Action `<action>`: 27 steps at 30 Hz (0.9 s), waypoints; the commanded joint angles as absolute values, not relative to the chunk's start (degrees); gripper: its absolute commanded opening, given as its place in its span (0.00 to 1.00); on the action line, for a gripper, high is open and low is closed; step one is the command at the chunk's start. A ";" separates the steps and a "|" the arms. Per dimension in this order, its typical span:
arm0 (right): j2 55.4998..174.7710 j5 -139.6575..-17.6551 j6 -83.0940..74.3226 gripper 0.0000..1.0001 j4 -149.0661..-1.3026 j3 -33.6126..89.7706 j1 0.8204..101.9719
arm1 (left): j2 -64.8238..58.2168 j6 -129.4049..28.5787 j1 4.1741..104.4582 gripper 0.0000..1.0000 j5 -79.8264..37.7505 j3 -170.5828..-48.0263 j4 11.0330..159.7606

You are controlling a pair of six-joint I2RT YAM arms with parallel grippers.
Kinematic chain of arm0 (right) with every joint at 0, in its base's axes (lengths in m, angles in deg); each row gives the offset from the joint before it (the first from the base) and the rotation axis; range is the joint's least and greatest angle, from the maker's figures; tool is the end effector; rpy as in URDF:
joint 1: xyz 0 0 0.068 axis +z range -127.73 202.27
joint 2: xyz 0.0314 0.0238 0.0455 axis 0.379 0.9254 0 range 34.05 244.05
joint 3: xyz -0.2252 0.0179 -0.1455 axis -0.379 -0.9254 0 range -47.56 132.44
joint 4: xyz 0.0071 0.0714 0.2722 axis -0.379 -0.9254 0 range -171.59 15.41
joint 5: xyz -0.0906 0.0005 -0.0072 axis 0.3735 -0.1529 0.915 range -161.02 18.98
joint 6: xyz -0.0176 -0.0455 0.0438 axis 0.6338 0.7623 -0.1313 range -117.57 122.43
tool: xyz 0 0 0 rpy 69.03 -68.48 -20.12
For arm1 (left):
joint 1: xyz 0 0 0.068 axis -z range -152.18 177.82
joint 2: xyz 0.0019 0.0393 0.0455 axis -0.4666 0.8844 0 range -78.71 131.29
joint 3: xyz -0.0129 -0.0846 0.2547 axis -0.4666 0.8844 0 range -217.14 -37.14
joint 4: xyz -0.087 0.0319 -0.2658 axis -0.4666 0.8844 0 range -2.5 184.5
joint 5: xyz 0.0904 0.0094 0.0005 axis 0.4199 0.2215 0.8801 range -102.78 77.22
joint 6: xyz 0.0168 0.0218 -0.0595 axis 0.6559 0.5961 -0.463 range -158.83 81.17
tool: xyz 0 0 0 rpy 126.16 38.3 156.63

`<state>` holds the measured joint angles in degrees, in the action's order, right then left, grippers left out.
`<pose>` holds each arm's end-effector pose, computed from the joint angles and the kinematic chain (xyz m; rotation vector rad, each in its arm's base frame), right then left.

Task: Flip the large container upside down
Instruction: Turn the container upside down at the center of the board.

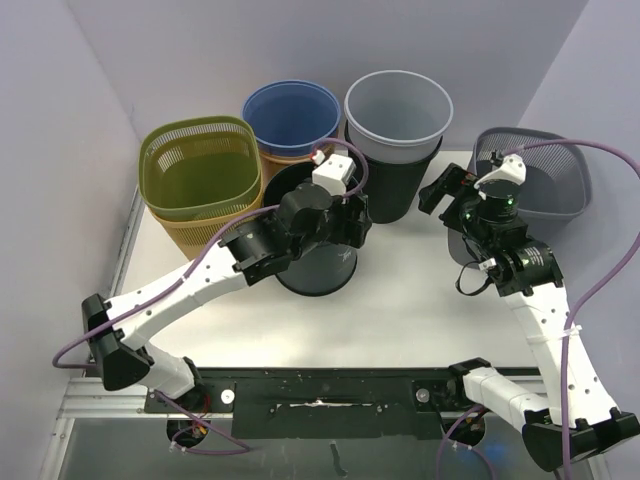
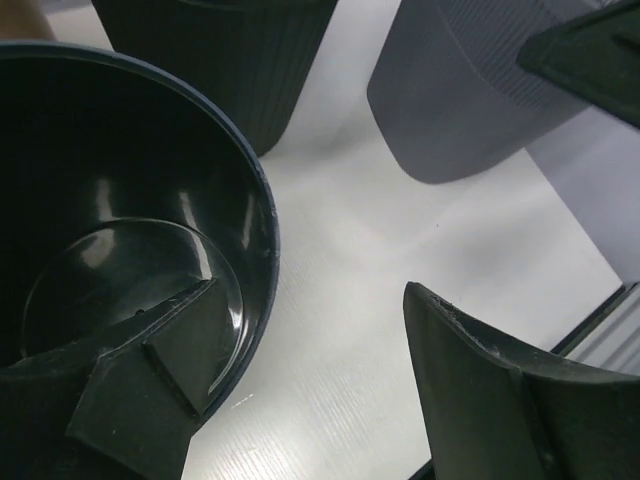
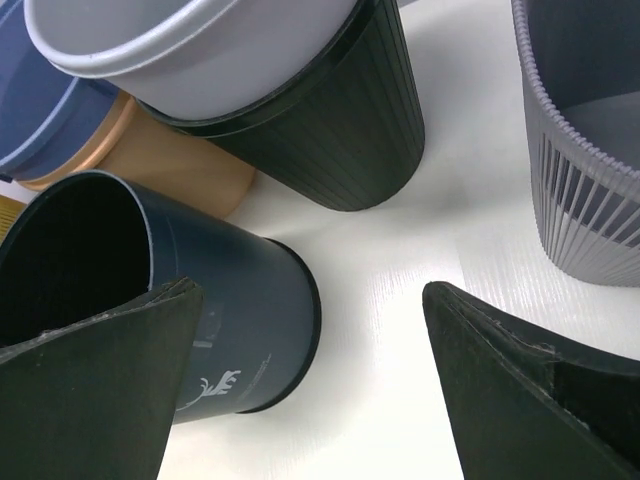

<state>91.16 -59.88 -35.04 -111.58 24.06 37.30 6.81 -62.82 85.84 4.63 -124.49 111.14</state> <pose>0.2313 0.0518 0.4088 0.5102 1.9111 0.4109 0.2134 -0.3127 0.3952 0.3831 1.9526 -0.6506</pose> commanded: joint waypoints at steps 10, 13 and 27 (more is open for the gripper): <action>88.98 -58.83 -34.56 0.98 -110.66 19.77 37.38 | -8.69 -50.67 85.86 0.71 2.92 -110.33 88.53; 89.45 -58.59 -34.57 0.98 -111.53 19.24 37.34 | -7.74 -49.14 86.03 0.71 -5.38 -110.27 88.89; 82.02 -50.81 -34.39 0.98 -122.88 17.88 37.33 | -1.67 -43.14 94.91 0.73 -2.83 -118.03 97.17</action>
